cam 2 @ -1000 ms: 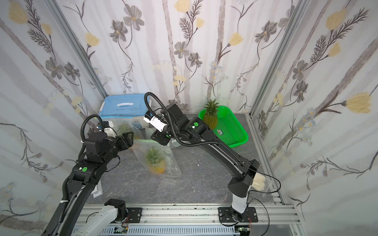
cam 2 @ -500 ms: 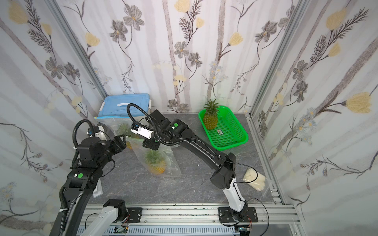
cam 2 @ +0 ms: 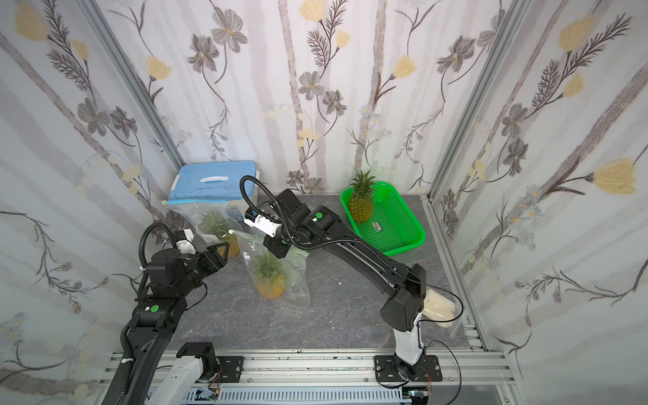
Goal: Open the zip-top bag and take out the pineapple
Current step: Adjust the zipper food storage bag at the center of the board.
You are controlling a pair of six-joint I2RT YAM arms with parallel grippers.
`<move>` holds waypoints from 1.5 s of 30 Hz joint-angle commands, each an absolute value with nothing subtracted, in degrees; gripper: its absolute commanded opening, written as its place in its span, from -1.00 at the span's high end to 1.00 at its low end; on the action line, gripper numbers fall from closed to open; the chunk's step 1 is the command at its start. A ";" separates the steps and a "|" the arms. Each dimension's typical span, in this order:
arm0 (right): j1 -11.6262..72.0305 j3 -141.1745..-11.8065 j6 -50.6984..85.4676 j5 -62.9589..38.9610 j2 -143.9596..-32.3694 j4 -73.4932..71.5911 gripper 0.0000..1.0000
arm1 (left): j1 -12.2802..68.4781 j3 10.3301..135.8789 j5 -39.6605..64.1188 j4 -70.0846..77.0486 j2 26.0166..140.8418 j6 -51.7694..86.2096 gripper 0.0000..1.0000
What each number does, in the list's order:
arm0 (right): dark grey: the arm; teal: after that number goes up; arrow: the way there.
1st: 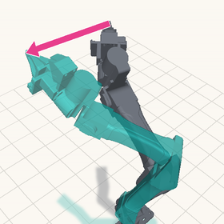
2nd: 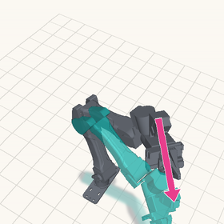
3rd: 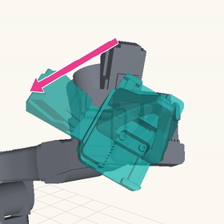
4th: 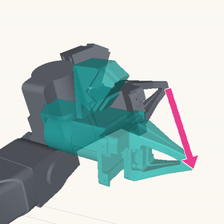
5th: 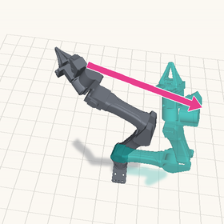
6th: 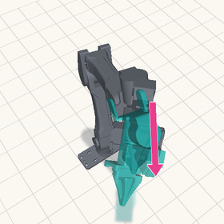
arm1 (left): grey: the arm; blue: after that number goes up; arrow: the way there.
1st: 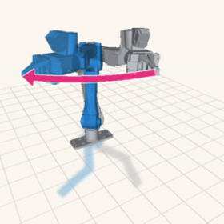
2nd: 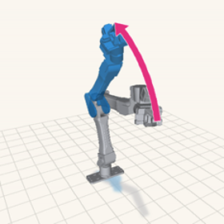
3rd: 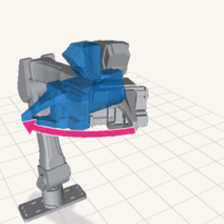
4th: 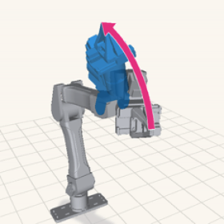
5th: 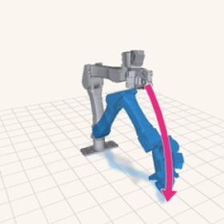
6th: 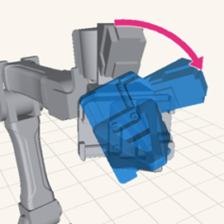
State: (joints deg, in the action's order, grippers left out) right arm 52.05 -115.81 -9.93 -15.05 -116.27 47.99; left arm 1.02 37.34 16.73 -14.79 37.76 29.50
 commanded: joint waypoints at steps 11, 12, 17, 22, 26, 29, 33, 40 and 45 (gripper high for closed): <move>50.10 -109.15 -14.30 -20.40 -112.29 41.40 1.00 | 0.82 24.31 33.70 25.16 41.07 32.37 -0.44; 50.10 -109.21 -14.69 -20.78 -112.15 41.20 1.00 | 0.88 23.71 34.60 27.03 41.51 32.56 -0.45; 49.92 -109.28 -16.41 -23.21 -110.93 40.52 1.00 | 1.27 23.54 37.67 29.64 43.57 31.92 -0.51; 49.76 -109.33 -17.48 -26.50 -109.67 40.53 1.00 | 2.38 24.26 38.65 30.89 43.51 29.27 -0.50; 49.40 -109.43 -17.84 -27.46 -108.90 40.18 1.00 | 3.69 24.43 40.44 32.55 43.59 26.99 -0.44; 48.97 -109.51 -17.92 -28.36 -108.55 39.96 1.00 | 5.21 24.51 41.56 32.76 43.68 25.14 -0.38; 48.78 -109.18 -18.66 -29.86 -108.39 39.84 1.00 | 7.14 25.26 42.20 31.66 44.33 22.32 -0.26; 48.45 -108.53 -19.69 -30.75 -107.53 39.64 1.00 | 8.01 26.19 41.89 31.73 45.35 20.35 0.25; 47.99 -107.78 -18.65 -28.53 -107.36 39.16 1.00 | 8.46 26.02 41.43 30.67 44.87 20.21 0.88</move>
State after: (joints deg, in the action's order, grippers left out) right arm 48.14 -108.09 -17.67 -27.46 -107.83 43.86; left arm 8.25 25.71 41.78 29.71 45.23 21.82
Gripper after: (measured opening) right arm 0.049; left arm 0.068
